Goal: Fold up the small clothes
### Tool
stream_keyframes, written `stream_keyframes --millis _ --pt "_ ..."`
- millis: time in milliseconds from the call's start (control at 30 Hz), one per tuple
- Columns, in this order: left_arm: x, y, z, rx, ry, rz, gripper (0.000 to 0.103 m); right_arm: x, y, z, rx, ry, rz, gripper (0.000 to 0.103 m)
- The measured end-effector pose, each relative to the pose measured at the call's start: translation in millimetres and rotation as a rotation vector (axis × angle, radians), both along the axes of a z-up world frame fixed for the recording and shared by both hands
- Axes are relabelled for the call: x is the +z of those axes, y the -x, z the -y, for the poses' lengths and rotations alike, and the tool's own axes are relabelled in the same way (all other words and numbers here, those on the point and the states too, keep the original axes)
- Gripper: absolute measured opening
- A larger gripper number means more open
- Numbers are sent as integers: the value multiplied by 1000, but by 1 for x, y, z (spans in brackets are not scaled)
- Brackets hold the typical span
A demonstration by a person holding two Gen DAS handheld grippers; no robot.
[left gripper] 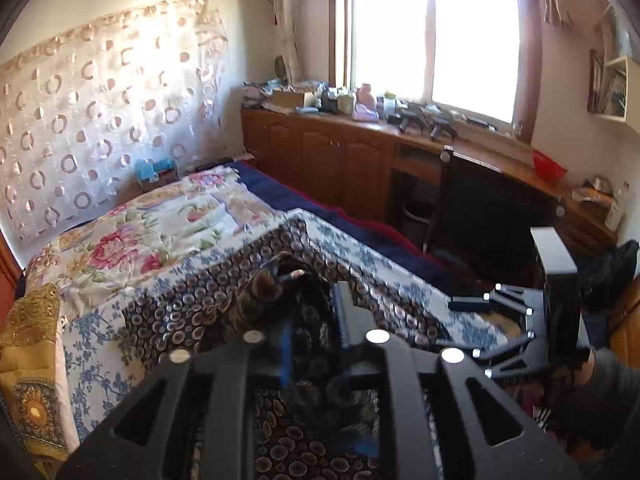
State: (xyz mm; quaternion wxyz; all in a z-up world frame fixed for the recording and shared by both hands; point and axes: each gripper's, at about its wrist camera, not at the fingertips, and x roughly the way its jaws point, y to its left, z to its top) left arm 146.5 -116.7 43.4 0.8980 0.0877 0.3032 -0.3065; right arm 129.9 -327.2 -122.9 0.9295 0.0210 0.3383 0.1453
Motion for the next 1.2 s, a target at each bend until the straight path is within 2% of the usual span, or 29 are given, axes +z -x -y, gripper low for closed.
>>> stream_keyframes --millis 200,400,667,833,1200 --pt "-5 8 -8 25 -2 -12 36 -1 -1 -2 -12 -9 -5 74" --pt "-14 23 -32 44 -4 -17 38 6 -5 -5 -7 1 2 74" --pt "-39 30 -69 148 -14 -37 38 12 -11 -15 10 15 14 74" --pt "-50 31 -85 208 -16 -42 38 14 -14 -26 24 30 13 74" --pt "-75 38 -106 268 -1 -66 38 20 -25 -51 72 67 9 74"
